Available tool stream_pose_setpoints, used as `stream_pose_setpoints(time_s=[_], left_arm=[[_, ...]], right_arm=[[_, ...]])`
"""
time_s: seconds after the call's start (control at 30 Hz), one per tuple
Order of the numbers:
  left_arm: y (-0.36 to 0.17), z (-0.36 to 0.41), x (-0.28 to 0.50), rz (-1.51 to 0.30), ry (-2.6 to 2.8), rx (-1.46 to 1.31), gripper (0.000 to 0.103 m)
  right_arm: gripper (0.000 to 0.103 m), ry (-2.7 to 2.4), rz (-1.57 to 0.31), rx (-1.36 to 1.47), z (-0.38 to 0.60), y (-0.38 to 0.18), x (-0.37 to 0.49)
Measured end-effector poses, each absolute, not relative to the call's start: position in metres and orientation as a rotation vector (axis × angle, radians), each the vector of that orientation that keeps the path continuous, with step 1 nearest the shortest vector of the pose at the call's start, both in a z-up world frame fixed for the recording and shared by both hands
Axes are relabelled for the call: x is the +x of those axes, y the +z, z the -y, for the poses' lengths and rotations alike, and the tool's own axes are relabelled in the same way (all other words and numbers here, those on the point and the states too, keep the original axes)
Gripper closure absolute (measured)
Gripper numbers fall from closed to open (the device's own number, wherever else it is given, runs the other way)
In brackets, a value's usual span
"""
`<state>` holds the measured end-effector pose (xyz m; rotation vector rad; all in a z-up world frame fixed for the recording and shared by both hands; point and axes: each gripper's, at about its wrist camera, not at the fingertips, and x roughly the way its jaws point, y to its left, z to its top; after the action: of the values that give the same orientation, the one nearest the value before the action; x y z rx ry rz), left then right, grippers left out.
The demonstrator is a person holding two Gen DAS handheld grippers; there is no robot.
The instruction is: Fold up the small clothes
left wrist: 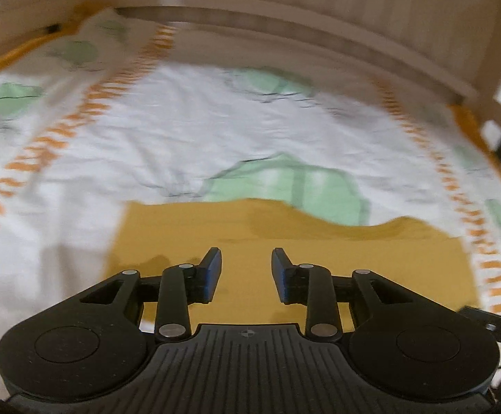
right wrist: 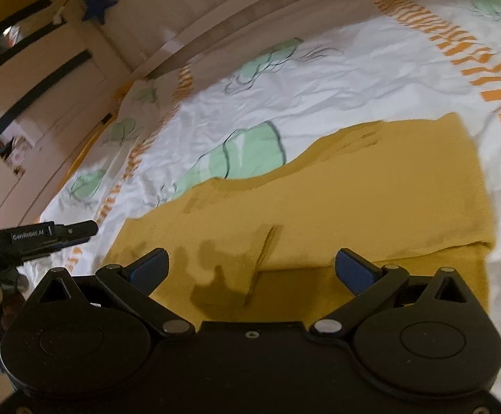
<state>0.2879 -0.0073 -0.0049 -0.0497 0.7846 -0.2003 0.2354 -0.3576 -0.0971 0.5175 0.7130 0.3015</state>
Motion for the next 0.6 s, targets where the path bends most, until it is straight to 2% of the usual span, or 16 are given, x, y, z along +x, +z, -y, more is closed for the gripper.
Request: stream_pose_setpoints(time_s=[0.6], left_arm=[[-0.019, -0.057, 0.331, -0.843, -0.070, -0.100, 0.070]], right_arm=[[0.000, 0.367, -0.760, 0.597, 0.300, -0.129, 0.261]])
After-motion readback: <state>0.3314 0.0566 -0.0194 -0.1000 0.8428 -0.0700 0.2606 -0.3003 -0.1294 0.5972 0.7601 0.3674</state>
